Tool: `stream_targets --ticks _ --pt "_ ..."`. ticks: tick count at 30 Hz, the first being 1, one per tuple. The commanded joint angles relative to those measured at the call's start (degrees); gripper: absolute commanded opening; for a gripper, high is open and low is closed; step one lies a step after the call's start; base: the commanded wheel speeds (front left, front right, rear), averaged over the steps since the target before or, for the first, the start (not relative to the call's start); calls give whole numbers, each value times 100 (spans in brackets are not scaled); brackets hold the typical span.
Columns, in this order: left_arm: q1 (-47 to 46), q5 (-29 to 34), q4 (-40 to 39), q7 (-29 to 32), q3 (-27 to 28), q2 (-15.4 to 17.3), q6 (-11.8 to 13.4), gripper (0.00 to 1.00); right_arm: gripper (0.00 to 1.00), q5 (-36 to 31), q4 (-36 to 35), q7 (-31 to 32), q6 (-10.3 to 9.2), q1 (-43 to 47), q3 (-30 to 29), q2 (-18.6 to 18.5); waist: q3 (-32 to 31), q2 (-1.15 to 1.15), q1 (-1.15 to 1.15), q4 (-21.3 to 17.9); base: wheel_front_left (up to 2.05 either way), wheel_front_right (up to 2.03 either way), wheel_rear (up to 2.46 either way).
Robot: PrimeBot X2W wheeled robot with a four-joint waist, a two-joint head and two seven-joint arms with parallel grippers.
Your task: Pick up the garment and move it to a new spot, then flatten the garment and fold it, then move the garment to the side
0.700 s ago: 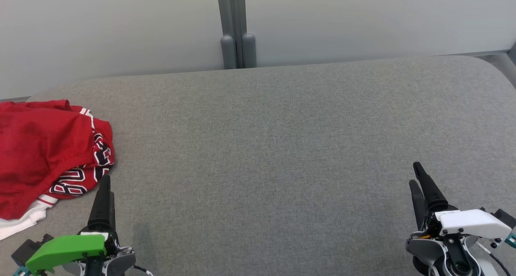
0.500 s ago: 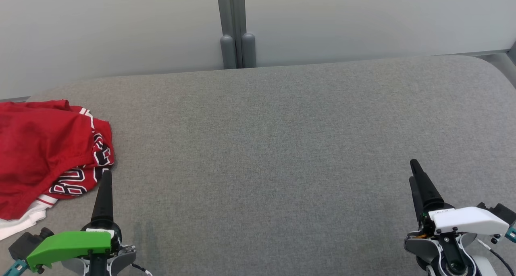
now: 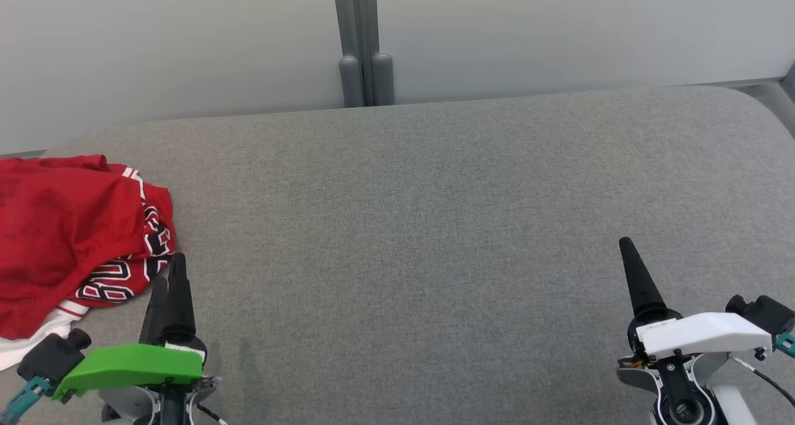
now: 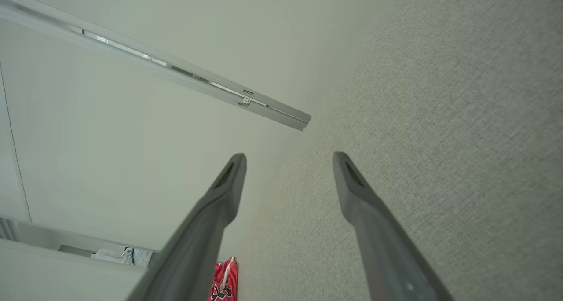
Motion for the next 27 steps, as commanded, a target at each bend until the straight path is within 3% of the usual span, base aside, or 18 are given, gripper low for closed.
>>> stream_targets --ticks 1,15,27 --pt "-42 321 -110 -61 -35 60 26 100 100 -232 -120 -62 2 -25 39 -44 -4 0 0 2 0 0 0" --pt "-8 1906 -221 -351 -405 264 257 100 100 -1672 -259 -353 2 29 271 -77 -31 0 0 33 0 0 0" --pt "60 2641 -266 -551 -568 397 407 100 100 -2660 -359 -552 3 73 409 -72 -50 0 0 30 0 0 0"
